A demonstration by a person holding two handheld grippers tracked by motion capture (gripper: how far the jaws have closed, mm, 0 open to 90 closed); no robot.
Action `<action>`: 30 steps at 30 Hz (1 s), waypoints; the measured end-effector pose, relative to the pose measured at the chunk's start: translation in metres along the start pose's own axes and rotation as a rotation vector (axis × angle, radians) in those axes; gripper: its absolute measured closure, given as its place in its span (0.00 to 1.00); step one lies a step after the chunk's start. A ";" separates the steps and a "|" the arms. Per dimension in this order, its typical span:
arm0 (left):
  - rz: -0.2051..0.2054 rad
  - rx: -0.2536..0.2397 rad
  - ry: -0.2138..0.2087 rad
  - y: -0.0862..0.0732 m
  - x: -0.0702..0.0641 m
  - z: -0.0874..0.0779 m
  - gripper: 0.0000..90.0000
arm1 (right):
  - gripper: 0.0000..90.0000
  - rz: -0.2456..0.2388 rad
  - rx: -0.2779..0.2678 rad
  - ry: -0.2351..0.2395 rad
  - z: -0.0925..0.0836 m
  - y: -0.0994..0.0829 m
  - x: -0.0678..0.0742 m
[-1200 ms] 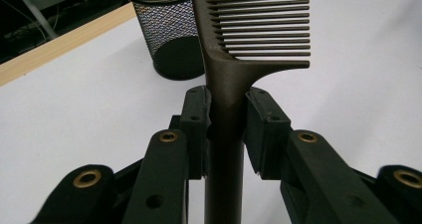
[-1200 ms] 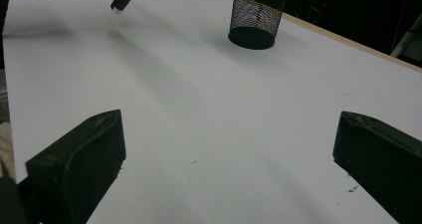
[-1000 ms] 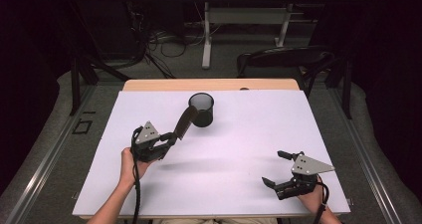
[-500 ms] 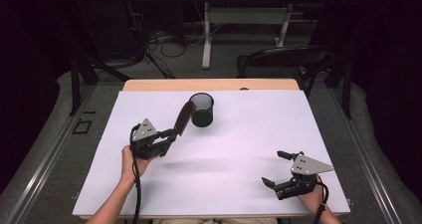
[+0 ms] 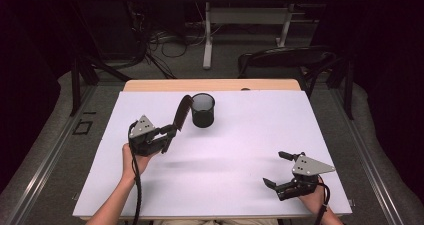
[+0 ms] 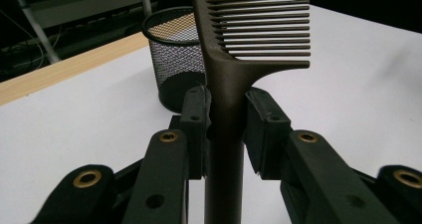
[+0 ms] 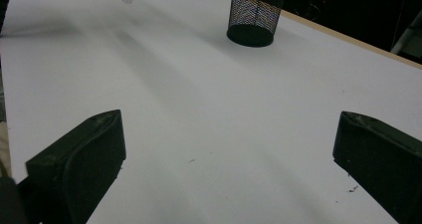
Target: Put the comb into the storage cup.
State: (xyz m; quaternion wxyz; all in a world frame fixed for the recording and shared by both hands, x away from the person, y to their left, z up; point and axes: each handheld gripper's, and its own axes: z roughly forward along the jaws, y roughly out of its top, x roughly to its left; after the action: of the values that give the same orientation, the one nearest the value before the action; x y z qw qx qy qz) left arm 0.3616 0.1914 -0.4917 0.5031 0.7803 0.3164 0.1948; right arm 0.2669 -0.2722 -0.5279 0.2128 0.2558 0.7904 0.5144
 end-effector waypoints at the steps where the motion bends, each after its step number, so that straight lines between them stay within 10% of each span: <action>1: -0.002 -0.002 -0.001 0.000 0.000 0.000 0.80 | 0.00 -0.001 0.001 0.000 0.000 0.000 0.000; 30: -0.024 -0.035 -0.004 0.011 0.004 0.001 0.80 | 0.00 0.003 0.004 -0.012 -0.001 0.000 0.000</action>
State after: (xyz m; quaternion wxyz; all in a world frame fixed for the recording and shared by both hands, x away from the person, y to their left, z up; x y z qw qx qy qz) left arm 0.3684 0.1901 -0.4827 0.5194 0.7680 0.3212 0.1929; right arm 0.2663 -0.2730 -0.5279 0.2164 0.2603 0.7897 0.5116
